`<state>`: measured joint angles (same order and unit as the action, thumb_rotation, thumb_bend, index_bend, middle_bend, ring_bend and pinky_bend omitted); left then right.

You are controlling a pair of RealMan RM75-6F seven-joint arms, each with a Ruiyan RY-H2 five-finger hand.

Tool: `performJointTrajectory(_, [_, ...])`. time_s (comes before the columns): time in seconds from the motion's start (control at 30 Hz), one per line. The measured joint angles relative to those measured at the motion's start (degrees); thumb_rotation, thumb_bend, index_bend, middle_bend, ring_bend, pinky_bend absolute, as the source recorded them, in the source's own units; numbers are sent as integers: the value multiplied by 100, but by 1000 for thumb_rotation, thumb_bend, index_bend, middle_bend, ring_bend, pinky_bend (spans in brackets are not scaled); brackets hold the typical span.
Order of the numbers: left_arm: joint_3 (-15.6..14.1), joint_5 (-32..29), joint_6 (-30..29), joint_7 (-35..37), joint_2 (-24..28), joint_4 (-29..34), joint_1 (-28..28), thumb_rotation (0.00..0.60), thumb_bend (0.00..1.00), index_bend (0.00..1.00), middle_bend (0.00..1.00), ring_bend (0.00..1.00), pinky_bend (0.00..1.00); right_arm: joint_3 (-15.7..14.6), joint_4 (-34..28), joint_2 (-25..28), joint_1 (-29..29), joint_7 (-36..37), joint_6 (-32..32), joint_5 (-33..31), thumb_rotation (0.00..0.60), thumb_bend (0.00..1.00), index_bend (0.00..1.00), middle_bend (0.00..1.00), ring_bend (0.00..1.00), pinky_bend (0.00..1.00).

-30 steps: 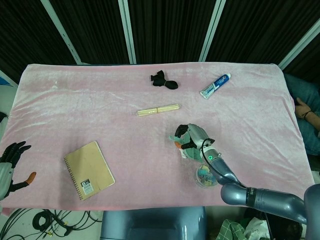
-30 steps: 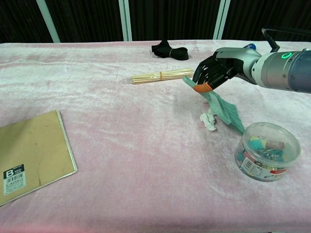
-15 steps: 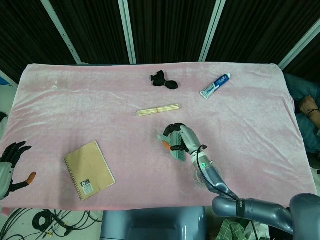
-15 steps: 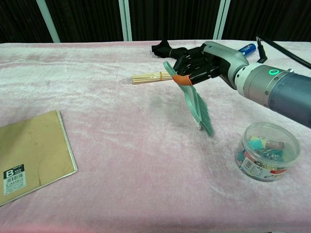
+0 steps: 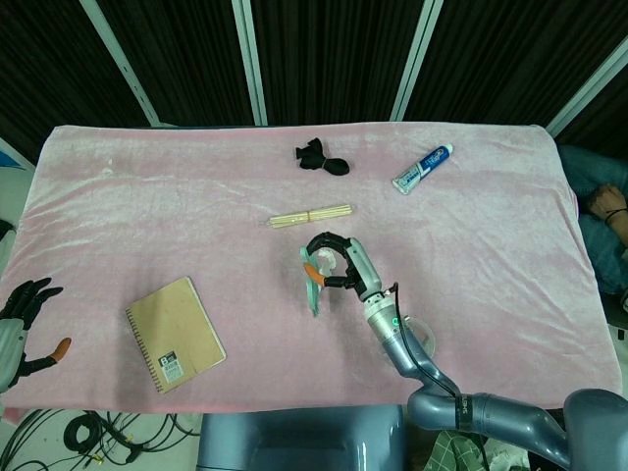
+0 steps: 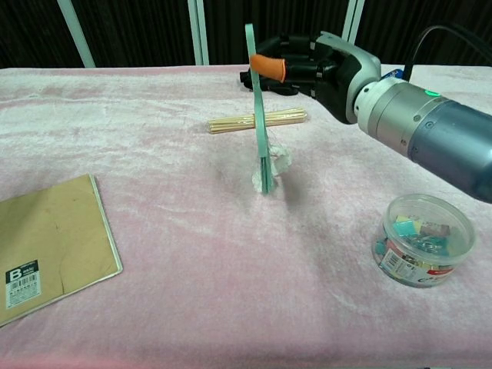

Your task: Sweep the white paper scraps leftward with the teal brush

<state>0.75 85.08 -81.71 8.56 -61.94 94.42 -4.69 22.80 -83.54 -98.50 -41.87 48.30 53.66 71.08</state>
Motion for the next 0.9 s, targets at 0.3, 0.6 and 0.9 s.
performJointTrajectory(0.3, [-7, 10, -8, -16, 4, 11, 3, 600, 302, 184, 86, 0, 295, 169, 416, 410, 33, 243, 234, 592, 600, 484, 814, 656, 374, 141])
performJointTrajectory(0.6, [-11, -13, 16, -69, 7, 40, -1, 600, 302, 186, 86, 0, 298, -299, 1181, 1059, -27, -1175, 260, 1197, 600, 485, 814, 656, 375, 141])
performJointTrajectory(0.9, [-12, -32, 29, -85, 15, 65, -1, 600, 302, 188, 86, 0, 301, -696, 1142, 1616, -206, -2871, -599, 1008, 600, 485, 814, 654, 375, 141])
